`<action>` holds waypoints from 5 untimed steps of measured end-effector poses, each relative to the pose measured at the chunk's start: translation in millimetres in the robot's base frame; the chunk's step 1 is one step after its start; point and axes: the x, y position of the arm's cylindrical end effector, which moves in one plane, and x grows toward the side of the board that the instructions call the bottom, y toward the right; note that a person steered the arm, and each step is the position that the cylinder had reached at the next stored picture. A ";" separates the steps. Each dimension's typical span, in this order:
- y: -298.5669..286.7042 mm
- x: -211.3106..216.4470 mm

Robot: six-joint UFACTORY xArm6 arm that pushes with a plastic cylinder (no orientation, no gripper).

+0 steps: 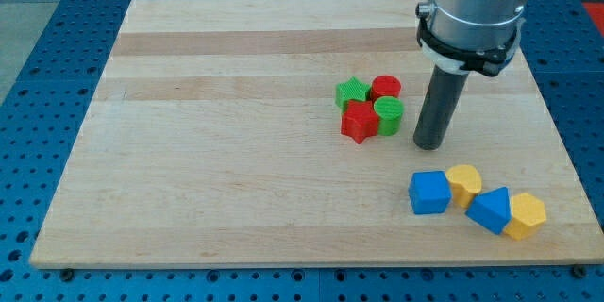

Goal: Separate the group of blocks

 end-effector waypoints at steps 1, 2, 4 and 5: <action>-25.1 10.2; -66.9 1.8; -73.9 -35.3; -75.6 -56.4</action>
